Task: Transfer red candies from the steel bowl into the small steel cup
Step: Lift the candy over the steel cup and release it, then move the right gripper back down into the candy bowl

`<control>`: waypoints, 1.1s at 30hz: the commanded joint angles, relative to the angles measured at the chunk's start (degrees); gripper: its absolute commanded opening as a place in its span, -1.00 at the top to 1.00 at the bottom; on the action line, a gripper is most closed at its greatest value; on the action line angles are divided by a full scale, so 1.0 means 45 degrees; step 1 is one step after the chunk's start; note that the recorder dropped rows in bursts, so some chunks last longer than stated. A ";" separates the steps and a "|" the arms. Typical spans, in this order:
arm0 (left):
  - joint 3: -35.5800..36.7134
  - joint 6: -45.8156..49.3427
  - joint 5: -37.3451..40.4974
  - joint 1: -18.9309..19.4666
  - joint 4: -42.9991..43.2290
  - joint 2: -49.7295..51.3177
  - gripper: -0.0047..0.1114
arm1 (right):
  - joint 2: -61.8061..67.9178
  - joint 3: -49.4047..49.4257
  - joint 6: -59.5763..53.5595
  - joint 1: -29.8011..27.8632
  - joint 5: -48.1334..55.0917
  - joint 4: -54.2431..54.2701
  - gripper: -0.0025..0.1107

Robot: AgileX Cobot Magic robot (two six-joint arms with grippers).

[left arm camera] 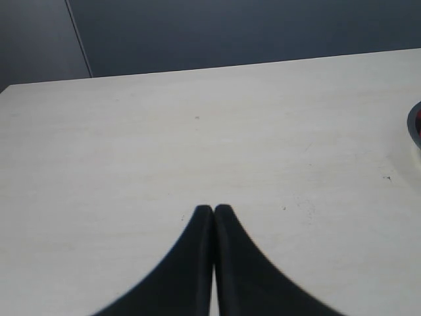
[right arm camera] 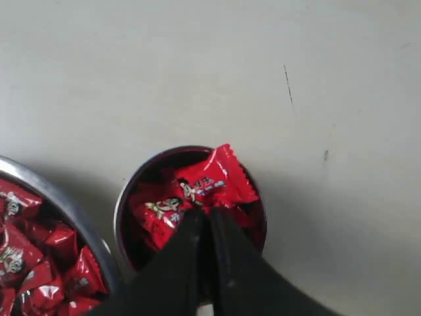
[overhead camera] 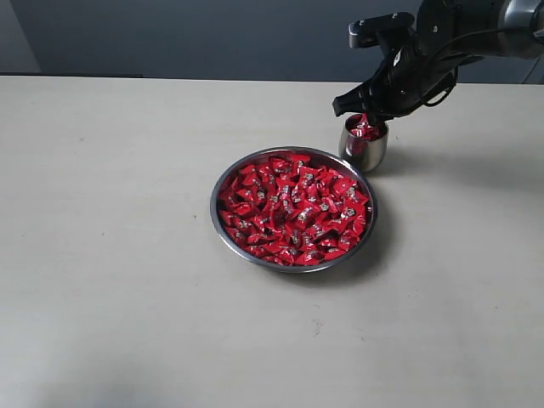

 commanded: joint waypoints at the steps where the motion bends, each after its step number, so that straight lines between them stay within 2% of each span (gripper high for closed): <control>1: 0.0024 -0.0026 -0.0106 -0.0003 0.0030 -0.0061 0.91 | 0.0001 -0.0078 -0.0113 -0.0021 -0.0071 0.0002 0.60; 4: 0.0024 -0.0026 -0.0106 -0.0003 0.0030 -0.0061 0.91 | 0.0001 -0.0078 -0.0113 -0.0021 0.0010 0.0002 0.42; 16: 0.0024 -0.0026 -0.0106 -0.0003 0.0030 -0.0061 0.91 | -0.0872 -0.0078 -0.0113 -0.0021 0.0103 0.0127 0.43; 21: 0.0024 -0.0026 -0.0106 -0.0003 0.0030 -0.0061 0.91 | -0.1449 -0.0078 -0.0755 -0.0021 0.0519 0.1615 0.43; 26: 0.0024 -0.0026 -0.0106 -0.0003 0.0030 -0.0061 0.91 | -0.1197 -0.0078 -0.4302 0.0182 0.1835 0.5808 0.43; 33: 0.0024 -0.0026 -0.0106 -0.0003 0.0030 -0.0061 0.91 | -0.0358 -0.0078 -0.4502 0.1688 0.1995 0.5735 0.43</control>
